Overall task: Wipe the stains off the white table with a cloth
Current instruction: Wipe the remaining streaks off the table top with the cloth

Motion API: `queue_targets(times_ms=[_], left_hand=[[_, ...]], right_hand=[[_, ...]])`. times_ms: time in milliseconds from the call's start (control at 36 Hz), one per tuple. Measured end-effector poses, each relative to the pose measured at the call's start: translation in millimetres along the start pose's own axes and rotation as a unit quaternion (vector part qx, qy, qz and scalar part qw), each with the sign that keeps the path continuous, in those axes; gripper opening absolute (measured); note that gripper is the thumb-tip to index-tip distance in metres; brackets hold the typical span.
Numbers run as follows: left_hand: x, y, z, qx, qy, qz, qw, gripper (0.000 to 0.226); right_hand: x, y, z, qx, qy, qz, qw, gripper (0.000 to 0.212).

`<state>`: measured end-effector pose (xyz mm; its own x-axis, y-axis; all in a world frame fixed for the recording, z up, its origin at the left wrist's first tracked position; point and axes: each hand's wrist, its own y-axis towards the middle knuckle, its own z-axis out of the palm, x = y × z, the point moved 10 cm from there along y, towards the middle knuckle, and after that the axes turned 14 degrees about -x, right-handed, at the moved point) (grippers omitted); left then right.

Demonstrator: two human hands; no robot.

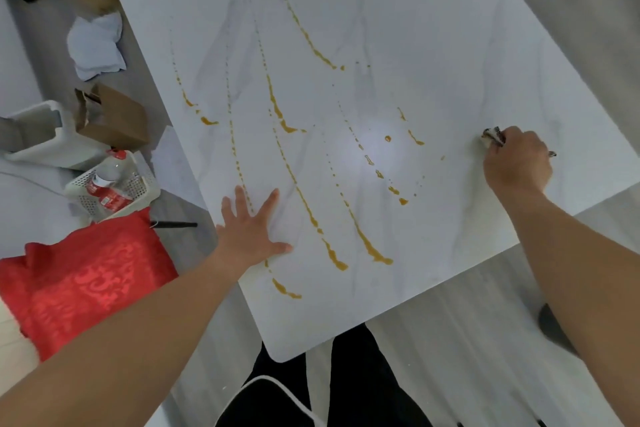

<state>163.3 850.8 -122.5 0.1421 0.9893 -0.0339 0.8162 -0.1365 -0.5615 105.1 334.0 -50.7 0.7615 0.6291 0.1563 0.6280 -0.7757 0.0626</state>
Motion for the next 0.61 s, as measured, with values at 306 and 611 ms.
queue_targets(times_ms=[306,611], left_hand=[[-0.5,4.5,4.8,0.005,0.02,-0.003,1.0,0.123],[0.5,-0.4,3.0,-0.008,0.013,-0.001,1.0,0.12]], right_hand=[[16.9,-15.2,41.8,0.037,0.032,0.03,0.998,0.026],[34.3,-72.9,52.8,0.058,0.034,-0.102,0.993,0.029]])
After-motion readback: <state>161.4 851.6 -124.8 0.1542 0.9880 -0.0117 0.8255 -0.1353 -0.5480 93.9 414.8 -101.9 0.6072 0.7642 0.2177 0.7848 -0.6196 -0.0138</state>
